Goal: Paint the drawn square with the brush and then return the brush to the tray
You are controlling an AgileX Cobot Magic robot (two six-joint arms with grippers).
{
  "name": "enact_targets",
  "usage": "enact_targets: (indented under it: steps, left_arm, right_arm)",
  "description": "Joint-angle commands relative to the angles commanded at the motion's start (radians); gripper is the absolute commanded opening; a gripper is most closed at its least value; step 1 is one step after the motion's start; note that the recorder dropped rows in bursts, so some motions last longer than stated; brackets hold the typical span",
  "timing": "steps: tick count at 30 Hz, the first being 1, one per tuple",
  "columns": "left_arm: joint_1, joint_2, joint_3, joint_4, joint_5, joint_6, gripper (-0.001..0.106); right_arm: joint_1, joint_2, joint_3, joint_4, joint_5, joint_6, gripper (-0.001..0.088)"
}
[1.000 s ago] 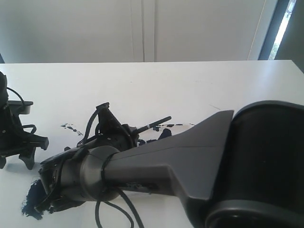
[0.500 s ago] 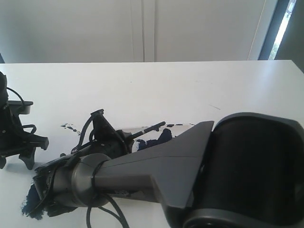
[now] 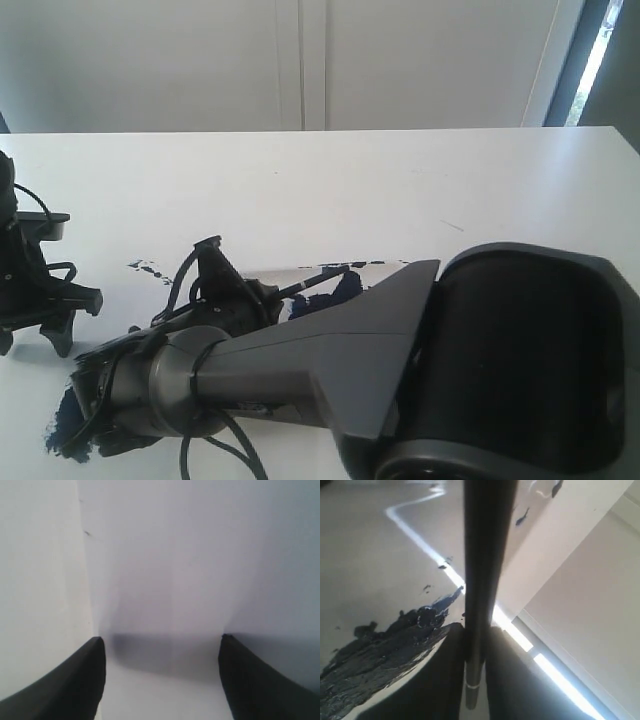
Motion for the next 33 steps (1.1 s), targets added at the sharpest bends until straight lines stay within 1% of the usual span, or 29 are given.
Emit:
enact_targets:
  steps: [5,12,26,33]
  left_arm:
    - [0.0,0.0,0.0,0.0,-0.002,0.0,0.068]
    - [0.0,0.0,0.0,0.0,0.004,0.0,0.068]
    - [0.0,0.0,0.0,0.0,0.006,0.0,0.068]
    - [0.0,0.0,0.0,0.0,-0.005,0.0,0.068]
  right_arm:
    - [0.0,-0.023,0.0,0.016,0.0,0.0,0.0]
    - [-0.002,-0.046,0.004,0.08,0.0,-0.002,0.0]
    - [-0.004,-0.048,0.005,0.093,0.0,-0.007,0.0]
    - [-0.021,-0.048,0.005,0.095,0.0,-0.009,0.0]
